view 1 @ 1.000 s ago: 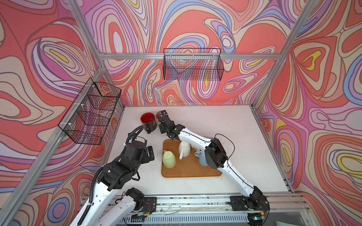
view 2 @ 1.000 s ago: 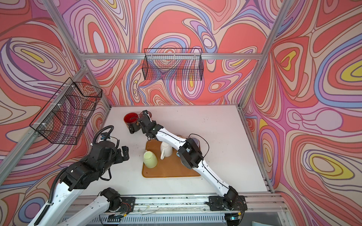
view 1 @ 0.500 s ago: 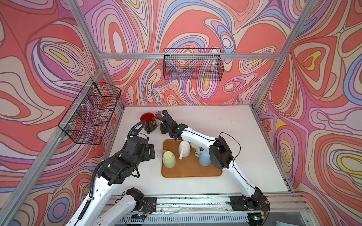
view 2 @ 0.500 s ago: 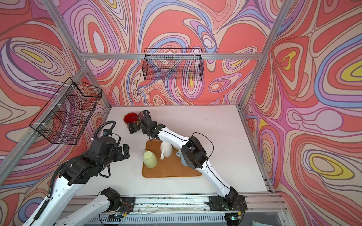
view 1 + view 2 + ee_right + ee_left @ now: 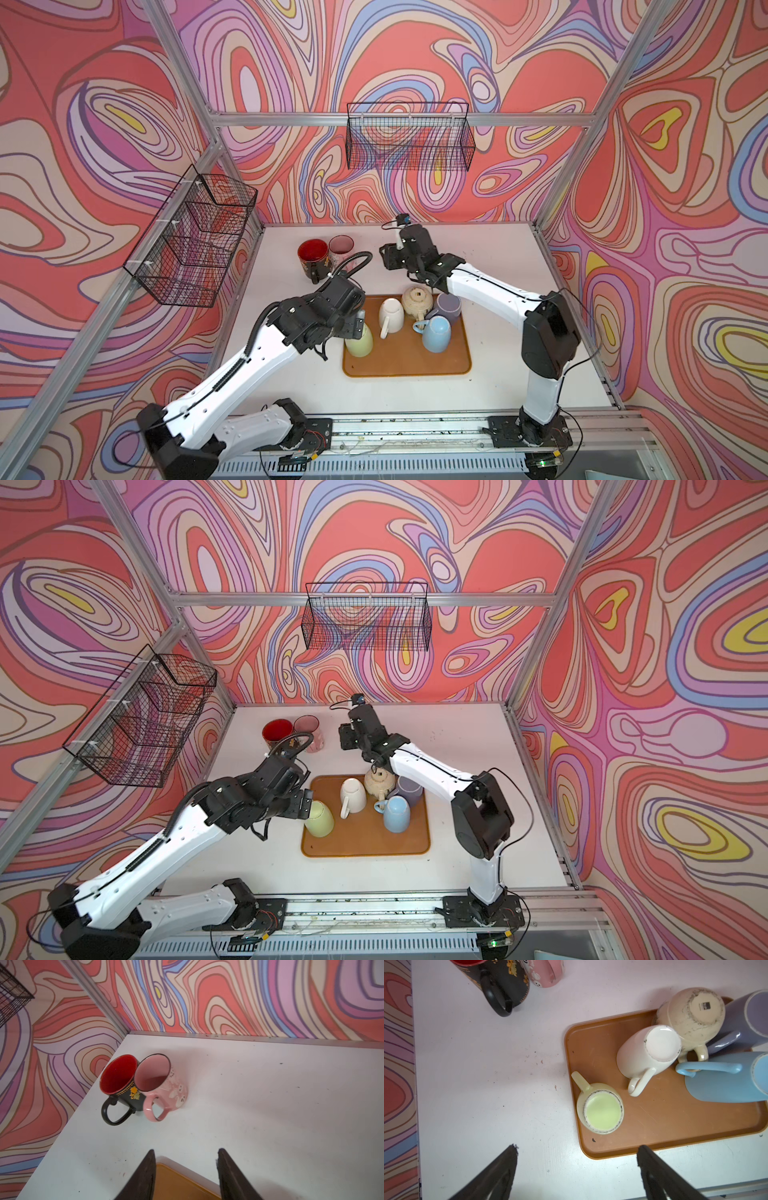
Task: Turn the mug right side up
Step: Pick up the mug from the tray.
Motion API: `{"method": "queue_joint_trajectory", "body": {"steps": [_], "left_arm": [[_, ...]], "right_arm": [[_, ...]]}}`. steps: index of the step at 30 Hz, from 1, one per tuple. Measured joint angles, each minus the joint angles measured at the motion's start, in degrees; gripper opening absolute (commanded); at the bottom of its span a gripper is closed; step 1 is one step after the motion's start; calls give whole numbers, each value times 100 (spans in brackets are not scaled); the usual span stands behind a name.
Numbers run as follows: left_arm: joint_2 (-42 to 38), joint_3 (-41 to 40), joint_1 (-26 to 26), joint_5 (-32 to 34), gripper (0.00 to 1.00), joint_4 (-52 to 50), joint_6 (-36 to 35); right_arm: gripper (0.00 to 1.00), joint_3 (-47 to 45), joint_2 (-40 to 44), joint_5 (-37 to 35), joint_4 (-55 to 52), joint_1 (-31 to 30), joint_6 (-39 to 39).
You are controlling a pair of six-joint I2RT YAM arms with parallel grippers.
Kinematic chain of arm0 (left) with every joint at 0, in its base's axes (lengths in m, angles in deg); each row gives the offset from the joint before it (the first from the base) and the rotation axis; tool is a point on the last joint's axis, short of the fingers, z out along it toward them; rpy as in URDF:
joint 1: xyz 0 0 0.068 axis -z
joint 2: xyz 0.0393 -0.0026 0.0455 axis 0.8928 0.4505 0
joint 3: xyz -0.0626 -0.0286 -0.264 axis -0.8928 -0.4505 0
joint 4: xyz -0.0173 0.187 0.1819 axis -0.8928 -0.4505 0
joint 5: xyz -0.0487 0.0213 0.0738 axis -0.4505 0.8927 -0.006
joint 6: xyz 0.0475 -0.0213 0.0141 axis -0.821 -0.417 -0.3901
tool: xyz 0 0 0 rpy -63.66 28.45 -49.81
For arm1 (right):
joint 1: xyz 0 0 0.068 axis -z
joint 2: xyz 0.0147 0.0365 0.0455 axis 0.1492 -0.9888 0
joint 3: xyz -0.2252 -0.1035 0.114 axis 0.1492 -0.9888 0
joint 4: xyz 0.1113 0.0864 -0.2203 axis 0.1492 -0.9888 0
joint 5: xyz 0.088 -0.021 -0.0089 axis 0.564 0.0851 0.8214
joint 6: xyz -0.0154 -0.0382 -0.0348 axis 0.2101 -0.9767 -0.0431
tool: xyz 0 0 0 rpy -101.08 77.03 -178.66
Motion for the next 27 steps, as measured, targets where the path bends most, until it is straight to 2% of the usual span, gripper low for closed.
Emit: {"method": "queue_joint_trajectory", "body": {"steps": [6, 14, 20, 27], "left_arm": [[595, 149, 243, -275, 87, 98, -210], [1484, 610, 739, -470, 70, 236, -358], [1882, 610, 802, -754, 73, 422, -374], [2524, 610, 807, -855, 73, 708, -461]], "right_arm": [[53, -1499, 1526, 258, 22, 619, 48], [56, -2889, 3486, 446, -42, 1379, 94], [56, -3521, 4260, 651, -227, 1788, 94], [56, -3897, 4527, 881, -361, 1875, 138]]}}
